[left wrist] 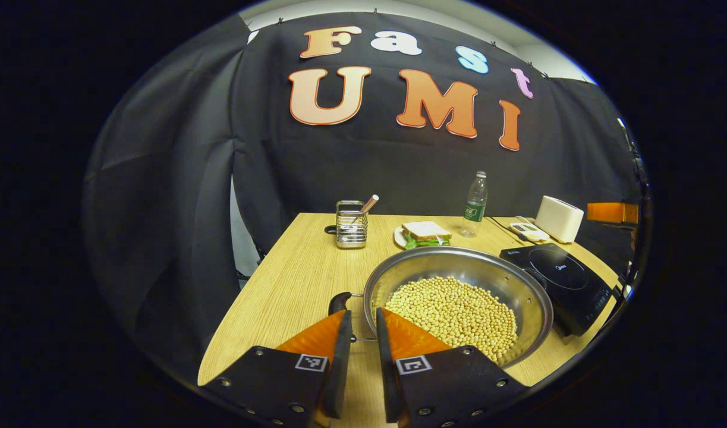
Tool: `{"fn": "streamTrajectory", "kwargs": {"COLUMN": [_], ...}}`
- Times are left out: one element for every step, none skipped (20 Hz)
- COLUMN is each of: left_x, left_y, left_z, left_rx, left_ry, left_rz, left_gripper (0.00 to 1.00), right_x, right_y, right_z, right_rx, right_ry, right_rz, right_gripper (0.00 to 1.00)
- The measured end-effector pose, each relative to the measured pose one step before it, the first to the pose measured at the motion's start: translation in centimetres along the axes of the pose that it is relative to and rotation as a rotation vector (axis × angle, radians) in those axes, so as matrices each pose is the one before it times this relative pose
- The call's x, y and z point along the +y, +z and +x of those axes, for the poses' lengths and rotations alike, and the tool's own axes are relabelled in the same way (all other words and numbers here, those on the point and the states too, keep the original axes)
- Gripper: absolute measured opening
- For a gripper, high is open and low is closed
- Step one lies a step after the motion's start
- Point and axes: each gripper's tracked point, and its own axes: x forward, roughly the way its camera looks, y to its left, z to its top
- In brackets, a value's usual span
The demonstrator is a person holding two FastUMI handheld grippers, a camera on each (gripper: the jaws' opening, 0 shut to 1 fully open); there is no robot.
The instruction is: First push the handle of the pot to place it horizontally, then grasp the pot with both hands and set it on the induction cooktop.
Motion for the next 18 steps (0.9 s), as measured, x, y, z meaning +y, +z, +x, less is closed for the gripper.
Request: {"fn": "streamTrajectory", "kwargs": {"left_x": [0.236,0.013,0.212,0.094,-0.629,-0.600,-0.063,0.386,0.373,0.308,0.097,0.220,0.429,0.733,0.704,0.072,0.052,-0.145], "left_y": [-0.312,-0.288,-0.268,0.004,0.381,0.302,0.234,-0.052,-0.075,0.061,0.082,-0.094,-0.070,-0.257,-0.099,-0.500,-0.354,-0.301], "left_z": [0.560,0.510,0.401,0.252,0.251,0.133,0.186,0.234,0.240,0.023,0.166,0.060,-0.054,-0.045,0.134,0.021,-0.004,0.188], "left_rx": [0.01393,0.01390,0.01153,0.00206,-0.01062,-0.01005,-0.00690,0.00619,0.00531,0.00055,0.00065,-0.00052,0.00055,0.00408,0.00527,0.00711,0.01119,0.01283], "left_ry": [0.00289,-0.00266,0.00077,-0.01173,-0.03132,-0.02618,0.00137,0.01413,0.01498,0.00900,0.00328,0.00408,0.01514,0.02240,0.01337,0.00030,-0.00591,-0.01189], "left_rz": [-0.00813,-0.00855,-0.00895,-0.01031,-0.01478,-0.00502,0.01305,0.01485,0.00962,-0.00013,-0.00463,-0.00342,0.00113,0.00103,-0.00225,-0.00592,-0.00940,-0.00812], "left_gripper": [0.29,0.27,0.29,0.29,0.29,0.40,0.54,0.77,0.78,0.78,0.80,0.78,0.78,0.78,0.77,0.77,0.77,0.77], "right_x": [0.802,0.677,0.833,0.713,0.564,0.474,0.450,0.331,0.183,0.274,0.278,0.316,0.148,0.057,-0.061,-0.027,0.019,-0.024], "right_y": [-1.033,-0.793,-0.797,-0.649,-0.721,-0.733,-0.822,-0.526,-0.547,-0.707,-0.517,-0.545,-0.408,-0.391,-0.168,-0.112,-0.034,-0.122], "right_z": [0.448,0.431,0.569,0.599,0.594,0.619,0.609,0.629,0.491,0.350,0.504,0.610,0.364,0.390,0.198,0.142,0.139,0.148], "right_rx": [0.01829,0.01754,0.01756,0.01997,0.02011,0.02092,0.01800,0.01576,0.01683,0.01773,0.01838,0.01715,0.01347,0.01106,0.00783,0.00353,0.00471,0.00525], "right_ry": [0.00382,0.00189,0.00413,0.00459,0.00088,-0.00044,-0.00491,-0.00651,-0.00642,-0.00124,0.00295,0.00218,0.00132,-0.00231,-0.00198,-0.00011,-0.00134,0.00066], "right_rz": [-0.01726,-0.01819,-0.00993,-0.00383,-0.00201,-0.00618,-0.00801,-0.01202,-0.01354,-0.01111,-0.00583,-0.00268,-0.00140,-0.00171,-0.00141,0.00076,0.00190,0.00413], "right_gripper": [0.95,0.95,0.95,0.95,0.95,0.96,0.95,0.96,0.96,0.96,0.96,0.96,0.96,0.96,0.96,0.96,0.96,0.96]}}
